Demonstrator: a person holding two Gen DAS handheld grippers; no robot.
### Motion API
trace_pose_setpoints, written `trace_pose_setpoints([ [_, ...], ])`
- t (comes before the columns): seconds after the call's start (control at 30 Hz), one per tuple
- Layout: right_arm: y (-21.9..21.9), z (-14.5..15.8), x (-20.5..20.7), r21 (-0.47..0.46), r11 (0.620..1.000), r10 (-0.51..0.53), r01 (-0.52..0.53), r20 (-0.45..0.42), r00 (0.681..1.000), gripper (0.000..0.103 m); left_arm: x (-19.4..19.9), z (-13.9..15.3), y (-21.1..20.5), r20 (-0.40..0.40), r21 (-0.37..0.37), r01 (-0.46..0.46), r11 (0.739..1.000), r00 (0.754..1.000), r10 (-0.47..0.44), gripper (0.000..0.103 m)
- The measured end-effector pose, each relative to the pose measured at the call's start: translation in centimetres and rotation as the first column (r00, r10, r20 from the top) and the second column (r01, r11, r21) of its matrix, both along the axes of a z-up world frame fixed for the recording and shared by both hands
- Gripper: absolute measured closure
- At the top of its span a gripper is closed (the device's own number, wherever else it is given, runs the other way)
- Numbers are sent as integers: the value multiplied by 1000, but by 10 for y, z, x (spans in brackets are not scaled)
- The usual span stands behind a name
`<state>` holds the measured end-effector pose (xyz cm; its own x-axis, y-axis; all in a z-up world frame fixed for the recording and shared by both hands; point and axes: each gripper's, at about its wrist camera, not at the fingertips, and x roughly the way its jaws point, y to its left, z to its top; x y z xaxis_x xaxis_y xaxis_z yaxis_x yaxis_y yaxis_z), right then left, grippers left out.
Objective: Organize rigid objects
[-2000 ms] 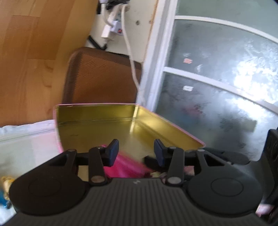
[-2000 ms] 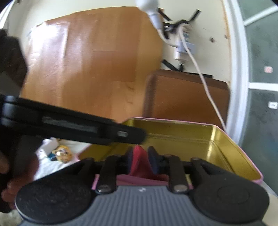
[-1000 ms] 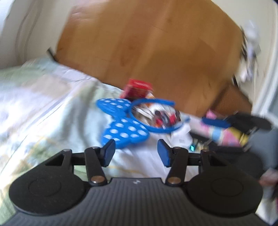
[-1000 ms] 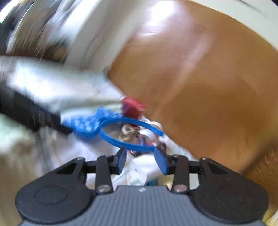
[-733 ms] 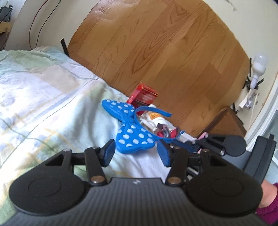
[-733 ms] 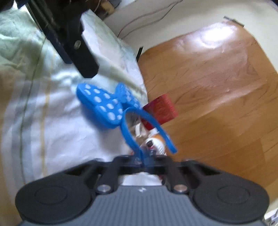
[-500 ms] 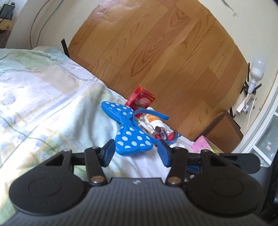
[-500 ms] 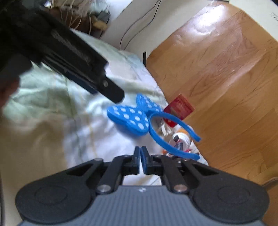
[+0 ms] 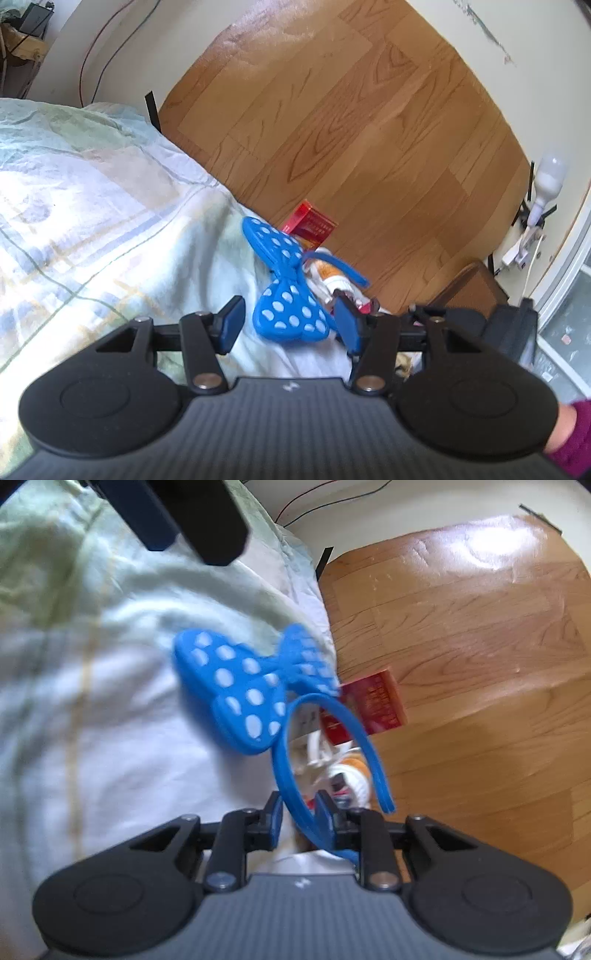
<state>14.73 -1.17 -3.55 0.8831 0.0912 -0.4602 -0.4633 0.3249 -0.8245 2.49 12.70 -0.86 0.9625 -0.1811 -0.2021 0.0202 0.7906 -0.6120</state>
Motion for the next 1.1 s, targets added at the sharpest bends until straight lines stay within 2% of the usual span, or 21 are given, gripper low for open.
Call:
trace_pose_setpoints([
  [0.07,4,18,-9,147,987,-41,62,-143,989,83,-7,1,5,41,-29,-28,999,999,29,45],
  [0.1,5,30,-14,255,961,-42,112,-267,963,84,-12,1,9,64,-49,-50,998,997,53,42],
  [0.17,3,51,-20,443,873,25,204,-460,888,67,-22,0,18,89,-98,-107,989,989,116,41],
  [0.23,-10,67,-22,600,753,188,269,-589,786,57,-33,-2,31,80,-145,-166,976,981,178,41],
  [0.27,-18,73,-20,643,705,231,299,-606,761,57,-35,-2,36,61,-143,-181,973,980,192,41],
  [0.3,-29,79,-19,683,656,261,322,-605,752,58,-37,0,39,31,-125,-197,973,979,202,43],
  [0.33,-40,84,-19,717,616,279,325,-585,761,61,-39,3,40,-5,-90,-202,975,979,203,43],
  [0.37,-48,90,-17,741,598,277,306,-550,788,61,-39,5,40,-26,-65,-196,978,981,195,43],
  [0.43,-60,96,-3,746,607,189,274,-470,862,61,-42,12,32,-72,-10,-166,986,984,165,43],
  [0.5,-66,93,15,717,639,110,280,-445,889,61,-48,15,20,-93,11,-118,993,989,118,44],
  [0.53,-69,89,27,703,648,89,294,-453,887,61,-51,17,11,-93,14,-86,996,992,87,44],
  [0.6,-70,75,45,670,659,79,343,-514,854,61,-56,17,0,-100,27,-36,999,994,39,44],
  [0.63,-68,66,51,652,672,66,351,-524,849,63,-56,18,-8,-112,28,-11,1000,994,14,44],
  [0.7,-62,48,43,604,712,-14,358,-496,868,64,-52,14,-18,-147,27,27,999,989,-22,44],
  [0.73,-60,42,41,592,713,-44,375,-496,867,71,-47,12,-21,-172,37,33,999,985,-26,44],
  [0.77,-63,35,41,606,696,-38,387,-507,861,87,-42,10,-23,-199,47,26,999,980,-16,44],
  [0.8,-67,33,37,631,667,-14,396,-521,854,95,-38,8,-23,-227,48,29,998,974,-17,44],
  [0.87,-72,34,23,642,636,-18,428,-542,840,97,-30,1,-20,-283,25,50,998,958,-41,44],
  [0.97,-82,38,-14,673,599,49,433,-571,819,94,-25,2,-22,-276,50,37,998,961,-22,44],
  [1.03,-84,39,-52,683,623,77,381,-538,840,90,-24,3,-26,-270,89,37,995,963,-11,49],
  [1.1,-88,38,-84,691,636,95,342,-510,855,87,-24,2,-28,-269,139,37,990,963,2,61],
])
